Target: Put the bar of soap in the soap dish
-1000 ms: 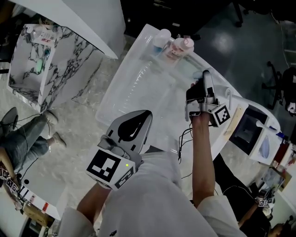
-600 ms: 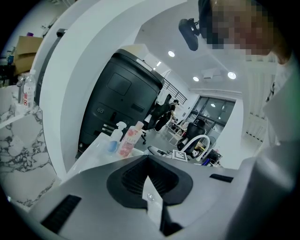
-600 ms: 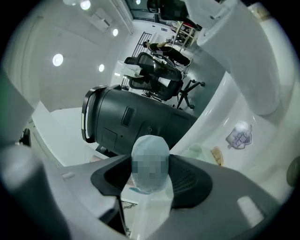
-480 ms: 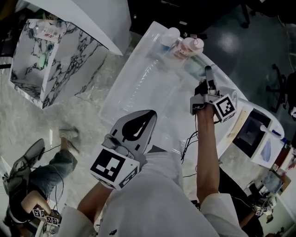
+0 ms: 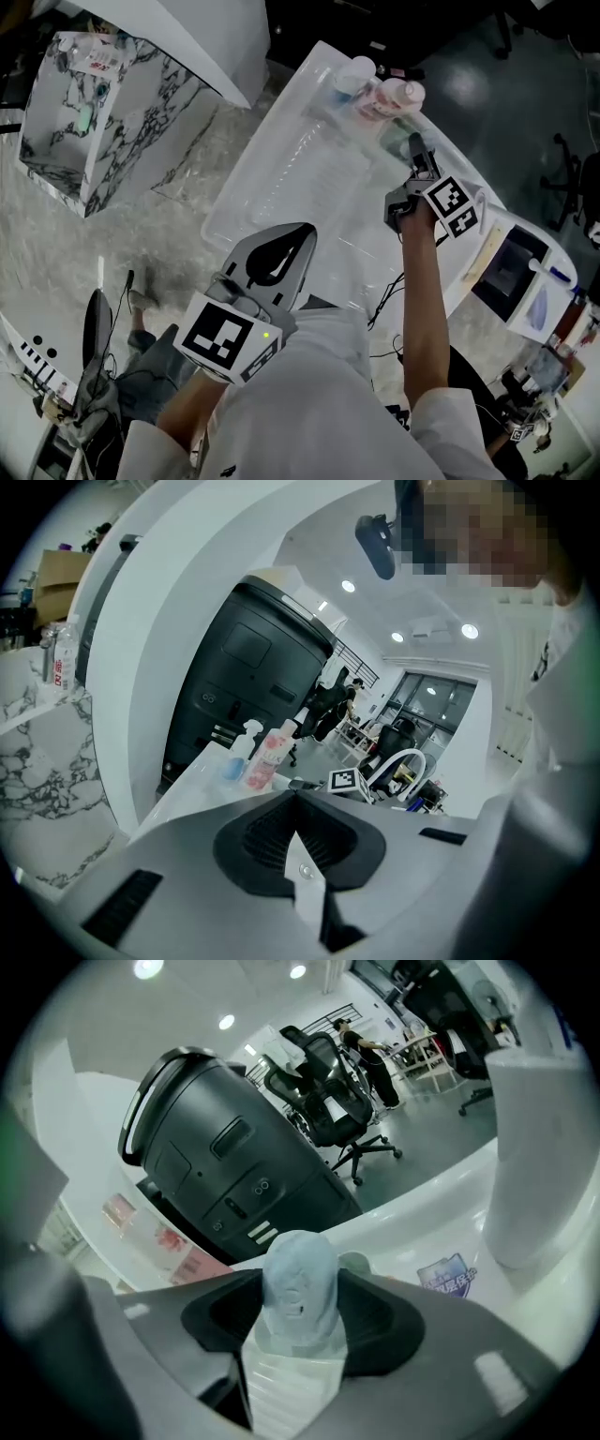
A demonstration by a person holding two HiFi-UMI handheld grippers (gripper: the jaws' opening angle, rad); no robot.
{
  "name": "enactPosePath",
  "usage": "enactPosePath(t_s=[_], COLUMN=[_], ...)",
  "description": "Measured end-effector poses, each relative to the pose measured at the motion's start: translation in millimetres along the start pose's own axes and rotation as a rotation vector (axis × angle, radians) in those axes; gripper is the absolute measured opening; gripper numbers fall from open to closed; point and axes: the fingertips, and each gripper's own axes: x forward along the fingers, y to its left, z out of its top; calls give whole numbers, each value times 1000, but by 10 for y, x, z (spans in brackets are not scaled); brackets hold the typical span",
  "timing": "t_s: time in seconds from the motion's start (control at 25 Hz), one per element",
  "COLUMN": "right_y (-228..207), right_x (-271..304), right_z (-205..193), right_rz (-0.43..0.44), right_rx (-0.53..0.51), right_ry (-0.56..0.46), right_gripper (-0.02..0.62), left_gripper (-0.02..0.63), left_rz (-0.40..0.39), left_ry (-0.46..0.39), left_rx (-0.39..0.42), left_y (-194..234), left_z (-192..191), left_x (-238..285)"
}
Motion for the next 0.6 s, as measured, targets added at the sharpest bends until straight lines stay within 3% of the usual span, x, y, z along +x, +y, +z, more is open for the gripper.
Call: enactPosePath(t_s=[0.28,0.6], right_y=[-71,-24], right_x=[89,68], right_z=[-139,-46], right_rz=[-129,-126], right_rx=[-158,-105], right_ry=[52,-15], right_gripper=[265,267], left_gripper=[9,9], left_rz=[9,22], left_ry=[-6,-21], left_rx=[-6,-8], left_y=[38,93], left_z=[-11,24], left_x=[-30,-109])
